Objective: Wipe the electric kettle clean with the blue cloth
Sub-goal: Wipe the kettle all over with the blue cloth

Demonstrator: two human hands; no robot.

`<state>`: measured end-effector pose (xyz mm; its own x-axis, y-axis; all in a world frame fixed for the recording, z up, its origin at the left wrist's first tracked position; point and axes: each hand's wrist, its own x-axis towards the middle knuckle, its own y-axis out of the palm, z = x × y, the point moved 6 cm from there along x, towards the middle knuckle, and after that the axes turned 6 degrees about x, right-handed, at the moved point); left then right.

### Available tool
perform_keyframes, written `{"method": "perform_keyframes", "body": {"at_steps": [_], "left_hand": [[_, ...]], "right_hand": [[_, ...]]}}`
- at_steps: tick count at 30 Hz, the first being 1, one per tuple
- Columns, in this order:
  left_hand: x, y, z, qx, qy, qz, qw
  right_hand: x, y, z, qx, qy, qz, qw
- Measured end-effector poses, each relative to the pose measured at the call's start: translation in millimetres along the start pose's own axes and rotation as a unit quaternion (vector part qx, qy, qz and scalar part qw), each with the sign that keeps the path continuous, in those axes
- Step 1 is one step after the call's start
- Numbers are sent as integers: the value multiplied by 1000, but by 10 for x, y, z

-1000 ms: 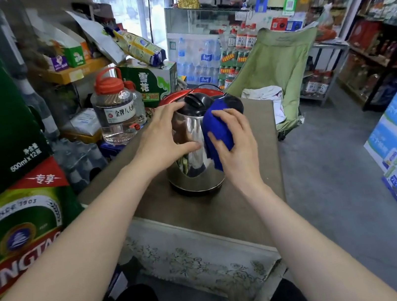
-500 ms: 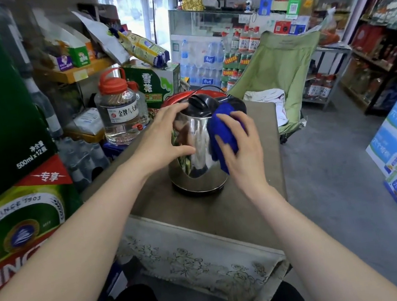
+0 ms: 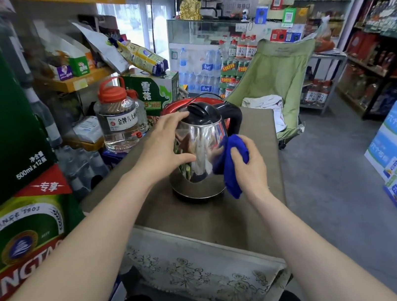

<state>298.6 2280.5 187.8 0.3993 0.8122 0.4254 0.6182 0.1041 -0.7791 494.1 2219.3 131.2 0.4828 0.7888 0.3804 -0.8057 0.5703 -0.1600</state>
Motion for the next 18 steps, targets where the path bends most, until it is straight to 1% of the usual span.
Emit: {"method": "perform_keyframes", "body": {"at_steps": [2, 3, 4, 5, 6, 8, 9, 10, 11, 12, 14, 16, 17, 18], "left_hand": [[3, 4, 17, -3, -5, 1, 1000], [6, 8, 27, -3, -6, 2, 1000], [10, 9, 33, -2, -4, 2, 1000], [12, 12, 36, -3, -3, 3, 1000], [12, 16, 37, -4, -2, 4, 1000], [7, 20, 38, -4, -3, 3, 1000], [7, 21, 39, -1, -2, 5, 1000], [13, 24, 38, 3, 0, 5, 1000], [19, 28, 38, 9, 2, 5, 1000], [26, 32, 38, 13, 4, 6, 1000], [46, 46, 51, 8, 6, 14, 1000], [65, 64, 79, -9, 6, 25, 1000], [66, 73, 97, -18, 0, 32, 999], [63, 81, 114, -26, -6, 37, 999]], "right_hand": [[41, 43, 254, -22, -82, 19, 996], [76, 65, 319, -24, -109, 23, 993], [124, 83, 299, -15, -103, 22, 994], [163, 90, 200, -2, -66, 16, 998], [179, 85, 35, 7, -4, 8, 1000], [49, 77, -369, -1, 144, 16, 989], [-91, 84, -519, -18, 193, 33, 981], [-219, 94, -586, -40, 211, 47, 976], [-304, 103, -568, -56, 203, 50, 976], [-337, 107, -491, -62, 173, 42, 982], [-291, 96, -159, -59, 60, 19, 996], [-178, 93, 227, -76, -60, 10, 995], [-119, 114, 355, -89, -98, 17, 991], [-66, 135, 412, -93, -112, 19, 989]]}}
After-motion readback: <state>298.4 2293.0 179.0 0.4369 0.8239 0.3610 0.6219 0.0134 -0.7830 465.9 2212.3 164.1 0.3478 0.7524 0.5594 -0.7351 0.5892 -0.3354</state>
